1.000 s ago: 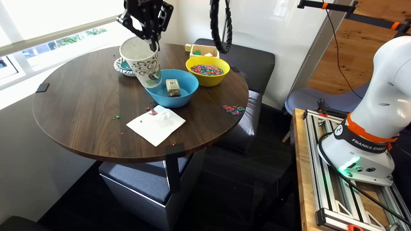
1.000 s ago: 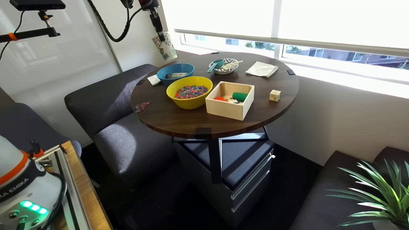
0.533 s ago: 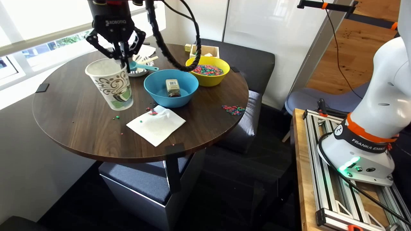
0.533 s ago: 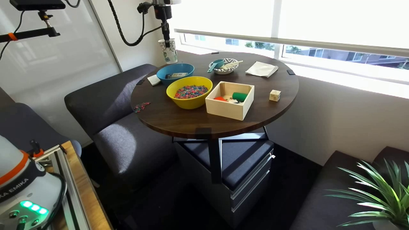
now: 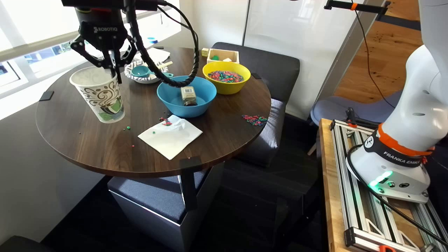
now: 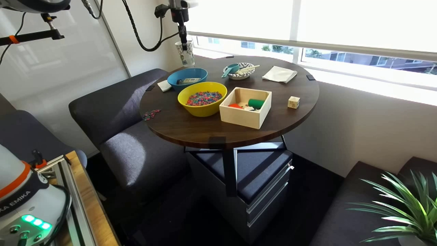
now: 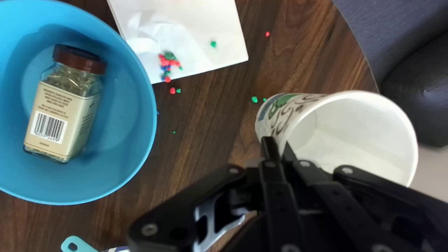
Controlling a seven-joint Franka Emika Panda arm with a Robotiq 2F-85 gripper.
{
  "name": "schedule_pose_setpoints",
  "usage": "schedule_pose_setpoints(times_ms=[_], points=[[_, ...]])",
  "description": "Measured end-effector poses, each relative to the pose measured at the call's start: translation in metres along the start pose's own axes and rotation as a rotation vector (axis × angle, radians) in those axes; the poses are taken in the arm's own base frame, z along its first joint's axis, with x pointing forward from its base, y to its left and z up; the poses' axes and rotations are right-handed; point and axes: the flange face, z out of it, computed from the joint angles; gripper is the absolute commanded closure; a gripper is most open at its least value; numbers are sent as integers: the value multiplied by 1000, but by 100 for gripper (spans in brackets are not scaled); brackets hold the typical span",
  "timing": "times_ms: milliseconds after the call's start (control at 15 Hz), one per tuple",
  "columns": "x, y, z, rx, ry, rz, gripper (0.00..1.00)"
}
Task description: Pour the contents of the cup into the yellow bowl
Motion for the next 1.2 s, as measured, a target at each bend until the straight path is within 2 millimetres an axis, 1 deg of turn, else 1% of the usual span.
schedule_pose_setpoints(times_ms=[200,333,533,600,733,800,867,1200], points=[[12,3,-6,47,41,88,99],[28,16,-7,53,54,175,99],[51,42,1,29,53,267,99],[56,47,5,24,51,287,99],[61,51,14,22,42,318,99],[61,50,17,24,38,330,82],[61,50,20,23,33,340,71],[59,46,29,14,25,364,35]])
